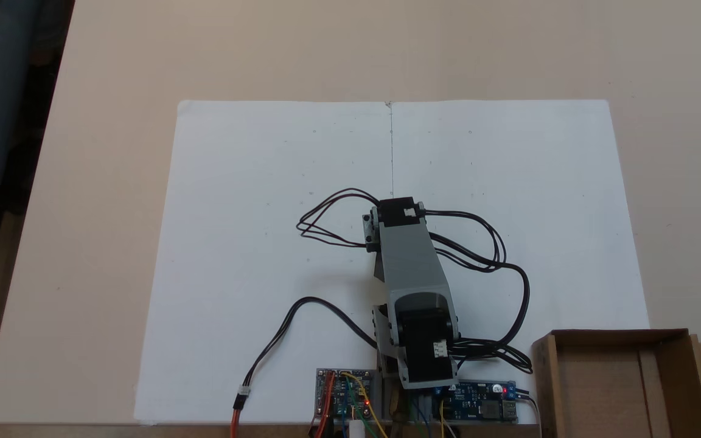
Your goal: Grasp a green dice and put it in the bin.
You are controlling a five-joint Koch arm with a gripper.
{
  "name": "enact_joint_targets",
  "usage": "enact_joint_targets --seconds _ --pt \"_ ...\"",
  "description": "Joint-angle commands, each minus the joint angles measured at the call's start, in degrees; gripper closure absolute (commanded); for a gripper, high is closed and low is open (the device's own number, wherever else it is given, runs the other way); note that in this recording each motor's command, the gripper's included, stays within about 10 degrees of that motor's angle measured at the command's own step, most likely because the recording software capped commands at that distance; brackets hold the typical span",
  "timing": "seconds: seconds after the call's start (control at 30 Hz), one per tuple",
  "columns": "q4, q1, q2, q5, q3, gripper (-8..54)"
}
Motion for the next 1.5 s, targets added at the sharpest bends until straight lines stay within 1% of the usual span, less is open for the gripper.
enact_joint_targets --seconds 0.0,0.03,0.2,0.33,0.5,0.67,0.8,0.97,1.0,1.17,1.2,1.33,1.37,1.47 --pt "0.2 -0.7 0.9 -3.1 1.1 32.9" --pt "0.2 -0.7 0.9 -3.2 1.1 33.6" --pt "0.3 -0.7 1.1 -3.2 1.1 33.6" --pt "1.0 0.3 1.3 -4.7 -2.0 33.6" --pt "5.4 6.5 1.3 -9.8 -10.9 33.6" --pt "5.5 18.4 0.6 -16.7 -24.3 33.6" --pt "5.5 33.1 -2.1 -24.3 -37.5 33.6" --pt "5.5 50.4 -4.5 -27.6 -46.8 33.6" --pt "5.5 56.4 -5.0 -29.4 -48.5 33.6" --pt "5.4 75.2 -6.2 -32.5 -52.6 33.6" --pt "5.3 84.4 -8.1 -33.9 -55.8 33.6" --pt "5.1 97.5 -11.9 -35.4 -60.3 33.6" --pt "5.0 102.3 -14.8 -35.9 -62.0 33.6" --pt "4.7 107.9 -18.1 -37.4 -62.8 33.6"
